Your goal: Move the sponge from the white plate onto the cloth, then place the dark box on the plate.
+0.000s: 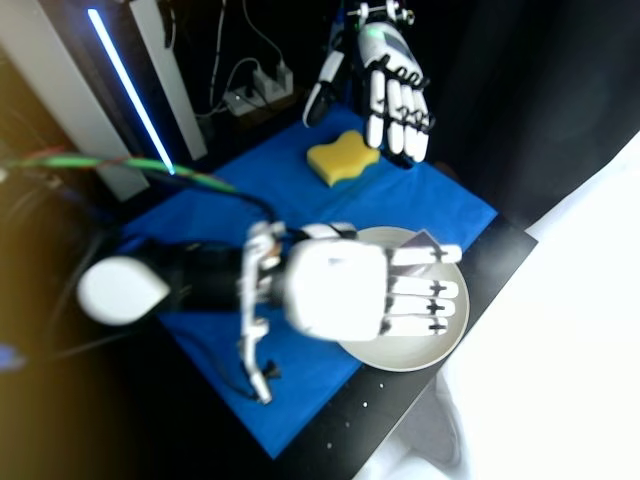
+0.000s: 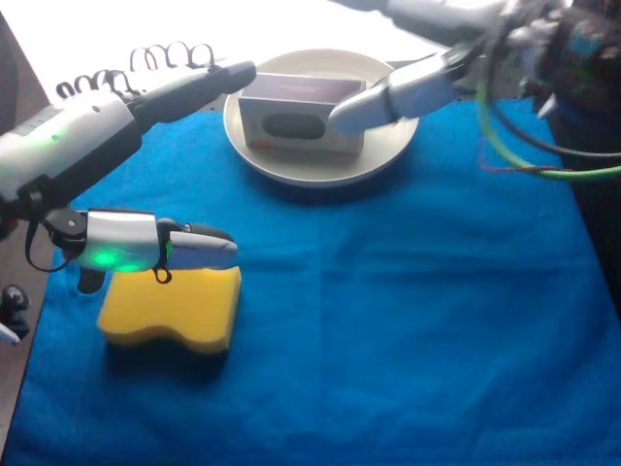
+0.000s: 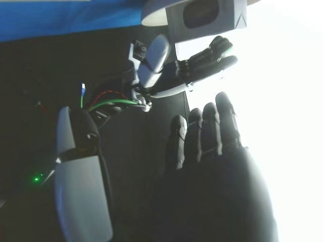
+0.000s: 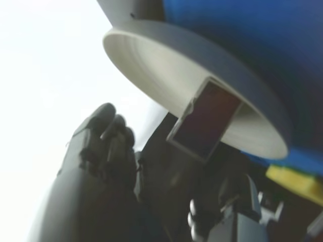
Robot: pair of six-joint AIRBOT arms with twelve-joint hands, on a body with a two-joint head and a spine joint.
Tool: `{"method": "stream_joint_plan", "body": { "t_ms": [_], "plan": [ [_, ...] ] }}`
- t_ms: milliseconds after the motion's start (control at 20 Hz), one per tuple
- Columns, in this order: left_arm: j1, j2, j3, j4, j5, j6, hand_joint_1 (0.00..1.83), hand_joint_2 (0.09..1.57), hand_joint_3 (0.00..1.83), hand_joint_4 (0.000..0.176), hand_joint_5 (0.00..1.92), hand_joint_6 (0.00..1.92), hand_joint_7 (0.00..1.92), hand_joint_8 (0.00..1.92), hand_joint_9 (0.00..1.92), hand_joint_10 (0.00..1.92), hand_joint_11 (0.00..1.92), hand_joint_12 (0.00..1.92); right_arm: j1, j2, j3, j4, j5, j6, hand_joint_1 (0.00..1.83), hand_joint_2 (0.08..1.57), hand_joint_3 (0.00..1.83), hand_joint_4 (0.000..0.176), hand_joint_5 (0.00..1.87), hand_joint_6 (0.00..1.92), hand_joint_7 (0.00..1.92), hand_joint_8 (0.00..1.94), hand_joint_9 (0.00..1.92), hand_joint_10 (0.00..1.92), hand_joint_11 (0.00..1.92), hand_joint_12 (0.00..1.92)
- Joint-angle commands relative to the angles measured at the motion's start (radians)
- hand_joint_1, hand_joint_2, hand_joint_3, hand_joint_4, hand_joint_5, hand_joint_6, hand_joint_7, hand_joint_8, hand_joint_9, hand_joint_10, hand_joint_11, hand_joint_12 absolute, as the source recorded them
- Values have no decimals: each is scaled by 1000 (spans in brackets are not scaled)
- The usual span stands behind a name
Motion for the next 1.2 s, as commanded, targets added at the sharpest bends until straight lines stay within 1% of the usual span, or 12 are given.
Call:
{"method": "stream_joint_plan", "body": {
  "t_ms": [0,100,200,300,350,450,500,600,650,750,900,1150],
  "plan": [
    [-5,12,-5,-15,-157,-5,821,887,0,68,110,4,75,2,40,3,0,204,6,10,-11,72,178,5,646,828,0,176,3,0,8,0,14,0,0,46],
    [18,36,-25,-37,-214,-4,774,891,0,75,117,2,90,3,48,3,0,243,-38,94,-90,154,312,-1,621,841,5,164,0,0,0,0,0,0,0,1],
    [36,52,-37,-43,-251,-4,602,914,4,93,101,0,83,0,46,1,0,360,-103,180,-180,248,436,-31,625,844,5,176,2,0,0,0,0,0,0,0],
    [58,72,-58,-49,-299,-4,424,884,0,137,29,3,12,0,2,0,0,166,-211,263,-271,360,599,-55,679,880,14,176,15,6,0,0,0,0,0,0],
    [98,88,-79,-75,-364,-2,624,845,0,130,6,0,0,0,0,0,0,24,-299,311,-335,434,701,-73,731,894,13,176,36,10,34,12,0,0,0,0],
    [148,100,-99,-113,-431,6,634,856,0,111,0,0,0,0,0,0,0,4,-362,347,-394,486,778,-99,721,892,10,176,25,4,59,18,0,0,0,0],
    [199,111,-118,-151,-493,10,546,867,1,118,0,0,0,0,0,0,0,0,-416,375,-442,513,838,-117,778,904,12,176,26,4,65,17,0,0,0,0],
    [272,117,-143,-205,-577,10,454,895,13,169,0,0,0,0,0,0,0,0,-509,405,-510,562,913,-145,751,863,0,176,30,5,55,8,0,0,0,0],
    [296,118,-150,-221,-598,10,445,915,19,173,0,0,0,0,0,0,1,0,-550,410,-535,588,935,-156,671,880,1,176,5,0,30,1,0,0,0,0],
    [327,109,-165,-245,-619,10,430,921,17,150,0,0,0,0,0,0,0,0,-664,412,-583,663,976,-162,642,891,5,176,0,0,28,1,0,0,0,0],
    [344,70,-167,-255,-619,-20,389,945,20,174,0,0,0,0,0,0,0,0,-780,404,-626,744,1009,-162,628,865,0,176,5,2,65,13,0,0,0,0],
    [388,39,-165,-268,-670,-74,202,1094,31,176,0,0,0,0,0,0,23,14,-828,392,-658,758,1057,-147,588,979,14,176,10,1,20,1,0,0,0,0]
  ]
}}
